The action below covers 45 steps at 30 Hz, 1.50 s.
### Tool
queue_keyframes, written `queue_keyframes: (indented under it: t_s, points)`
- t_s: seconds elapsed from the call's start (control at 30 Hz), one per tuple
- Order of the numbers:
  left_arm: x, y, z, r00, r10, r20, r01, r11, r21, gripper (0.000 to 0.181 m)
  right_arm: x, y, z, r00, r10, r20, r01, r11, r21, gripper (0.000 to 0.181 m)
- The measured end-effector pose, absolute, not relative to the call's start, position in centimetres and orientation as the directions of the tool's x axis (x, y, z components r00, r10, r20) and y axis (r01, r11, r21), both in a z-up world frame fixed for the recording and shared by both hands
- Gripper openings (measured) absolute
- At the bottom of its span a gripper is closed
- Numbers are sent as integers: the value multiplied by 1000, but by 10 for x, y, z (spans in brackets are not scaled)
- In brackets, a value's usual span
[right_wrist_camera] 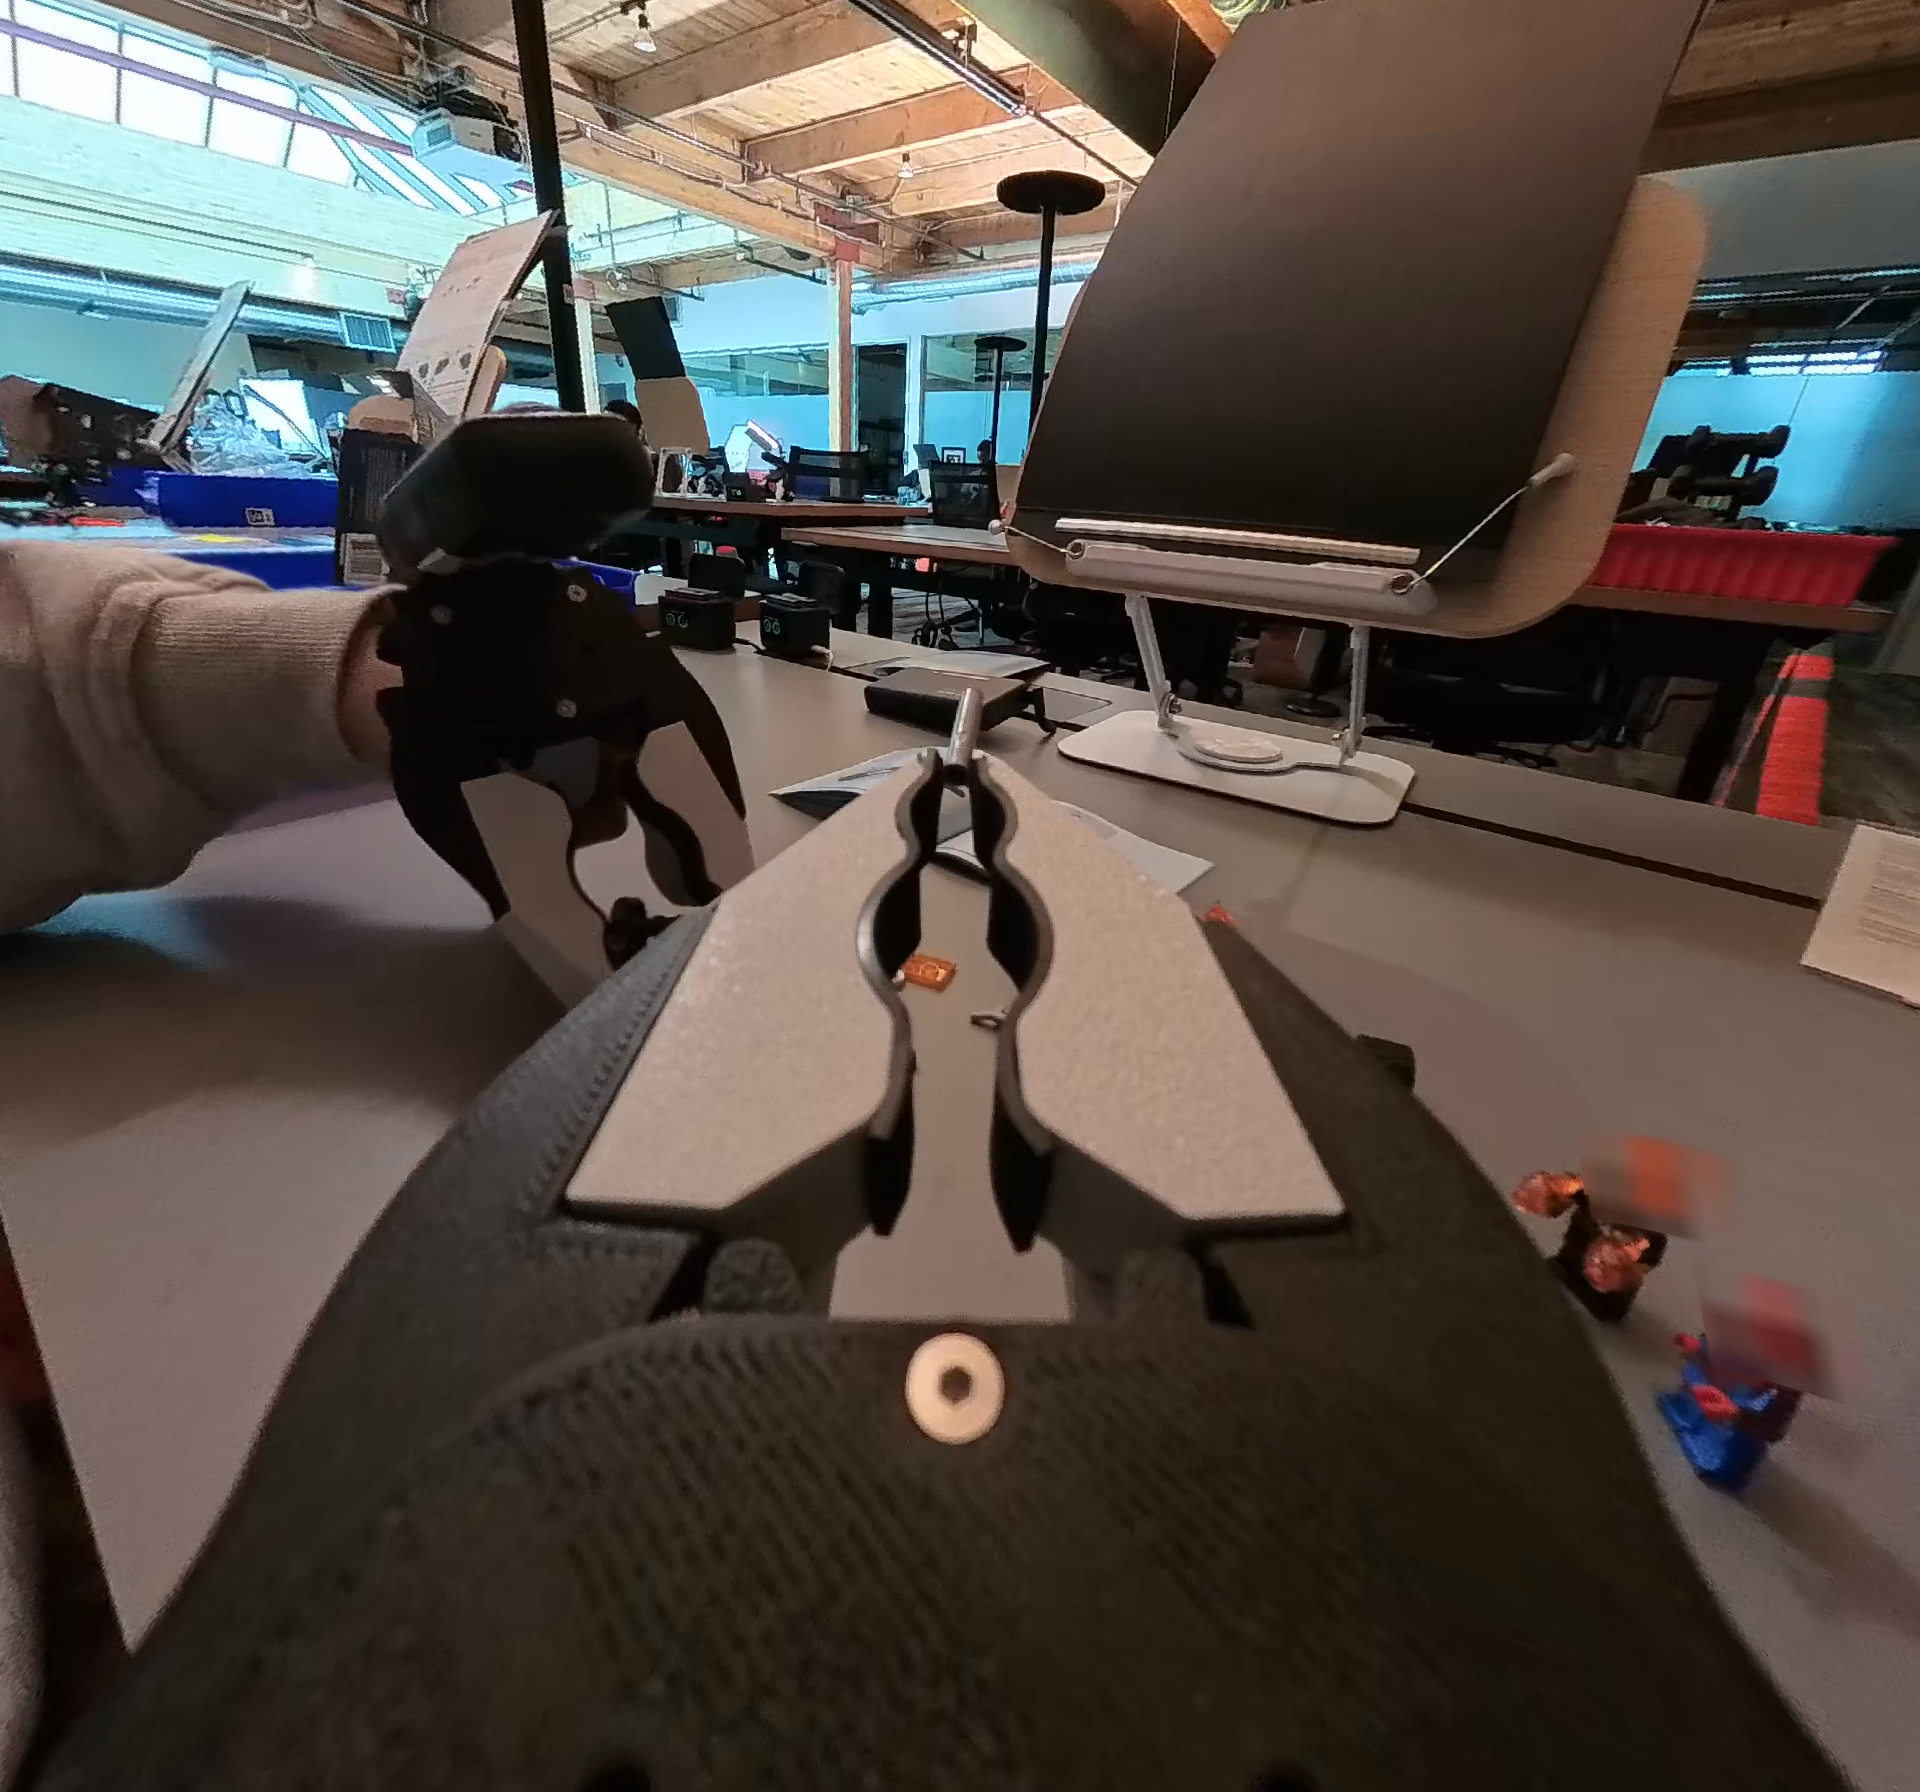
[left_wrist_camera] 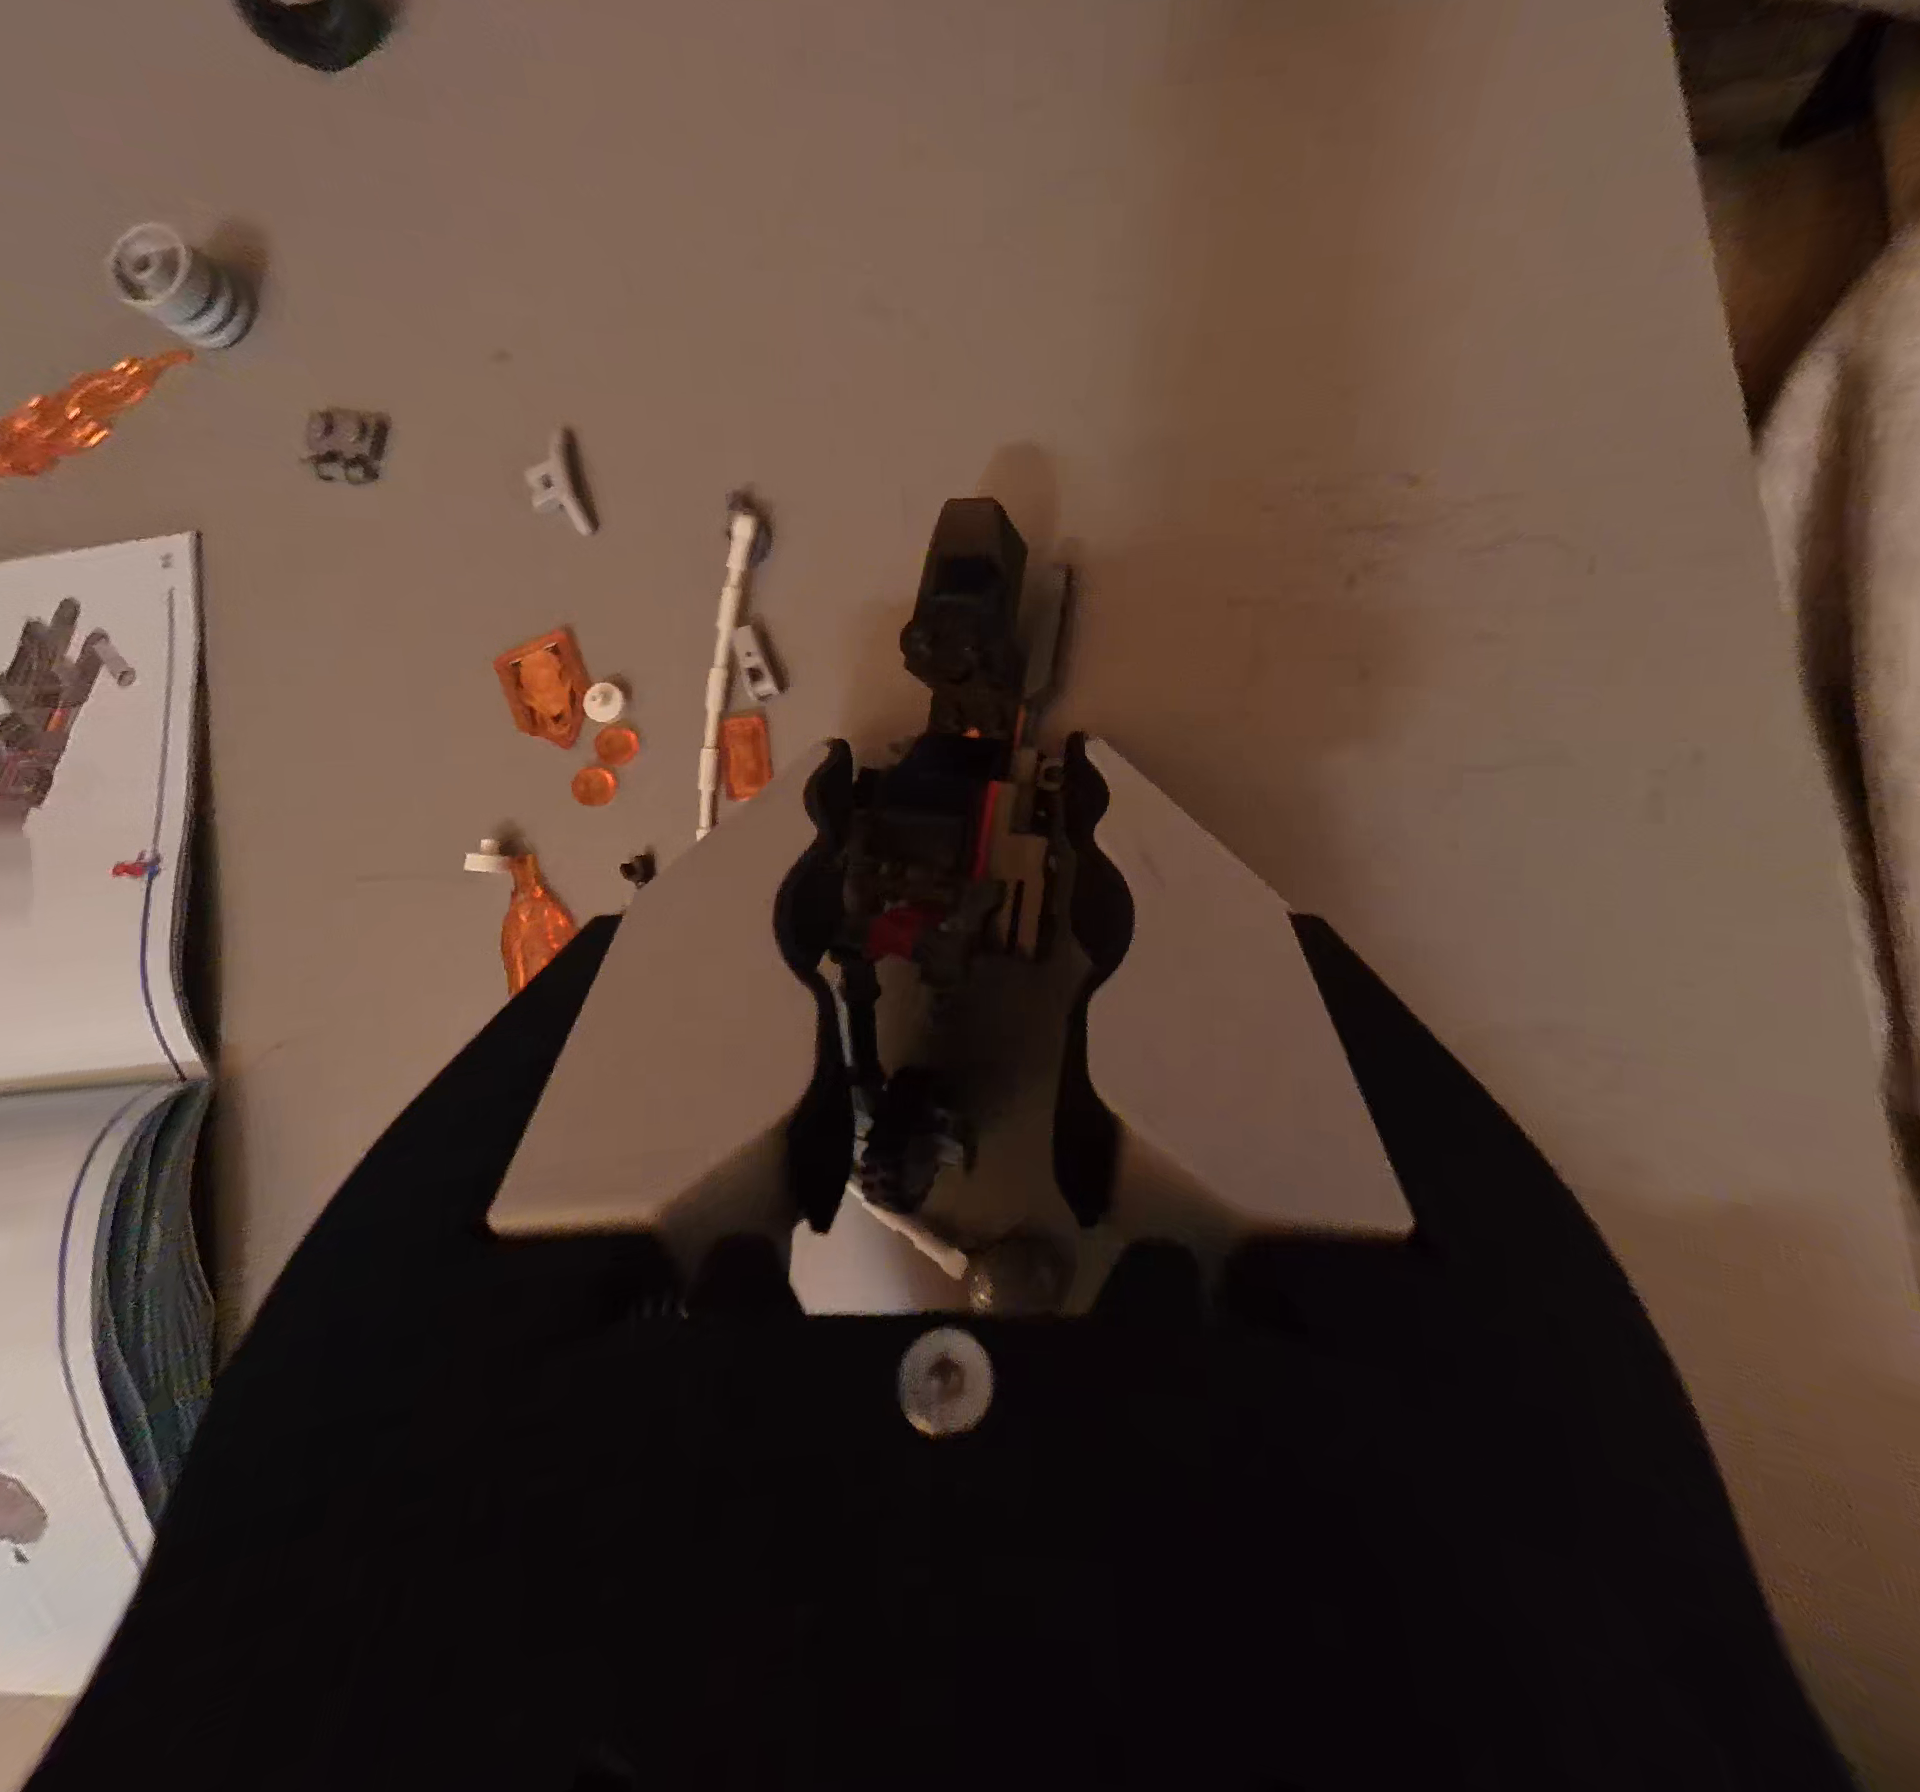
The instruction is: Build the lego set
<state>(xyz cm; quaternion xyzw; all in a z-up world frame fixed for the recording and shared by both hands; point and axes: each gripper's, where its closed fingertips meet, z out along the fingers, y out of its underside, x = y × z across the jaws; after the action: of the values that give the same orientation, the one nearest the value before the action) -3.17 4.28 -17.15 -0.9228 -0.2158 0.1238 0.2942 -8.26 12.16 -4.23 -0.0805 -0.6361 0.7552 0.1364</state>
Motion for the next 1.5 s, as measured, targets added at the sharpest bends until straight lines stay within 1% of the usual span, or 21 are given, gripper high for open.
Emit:
queue_keyframes:
  t_s: [0.2,0.27,0.33,0.4,0.47,0.53,0.63,0.73,0.87,0.9,0.97,1.03,1.07,1.2,1.4,1.5]
  points:
    - [-47,41,-171,765,644,-27,489,-607,-627,41,-83,120,-44,-950,308,47,-94,-137,-986,3]
    - [-53,39,-171,721,692,-22,532,-574,-622,41,-85,117,-53,-956,295,6,-30,-79,-996,2]
    - [-55,38,-171,689,725,-23,560,-552,-618,41,-86,111,-71,-960,272,-73,87,41,-995,2]
    - [-56,39,-171,664,748,-20,580,-532,-617,41,-78,101,-96,-957,215,-194,236,192,-953,2]
    - [-56,40,-171,646,763,-4,603,-514,-609,42,-65,95,-120,-932,172,-318,359,327,-874,3]
    - [-53,43,-170,651,759,18,615,-513,-599,45,-57,91,-135,-906,171,-388,423,404,-811,3]
    - [-52,50,-162,668,743,34,603,-514,-611,55,-58,90,-147,-893,210,-398,450,457,-767,3]
    - [-52,56,-159,712,702,25,566,-553,-612,54,-58,90,-155,-888,229,-399,460,491,-740,3]
    - [-52,58,-171,758,652,15,548,-625,-556,50,-56,89,-161,-883,233,-407,467,520,-715,3]
    - [-54,59,-172,762,647,8,539,-628,-561,48,-56,89,-162,-881,234,-412,471,522,-711,3]
    - [-56,61,-171,765,644,5,533,-629,-566,42,-56,89,-163,-876,235,-422,480,523,-704,3]
    - [-59,62,-171,765,644,1,530,-629,-568,28,-57,89,-163,-872,239,-426,485,524,-700,3]
    - [-59,62,-171,767,642,1,528,-629,-571,26,-57,89,-164,-872,240,-427,487,525,-698,3]
    - [-63,62,-170,748,664,9,536,-596,-598,26,-58,89,-164,-874,248,-418,484,522,-702,3]
    - [-73,60,-161,707,706,40,532,-494,-687,25,-62,88,-158,-866,243,-438,499,488,-716,3]
    - [-70,57,-160,706,706,51,531,-481,-697,25,-60,88,-158,-852,226,-471,518,489,-702,3]
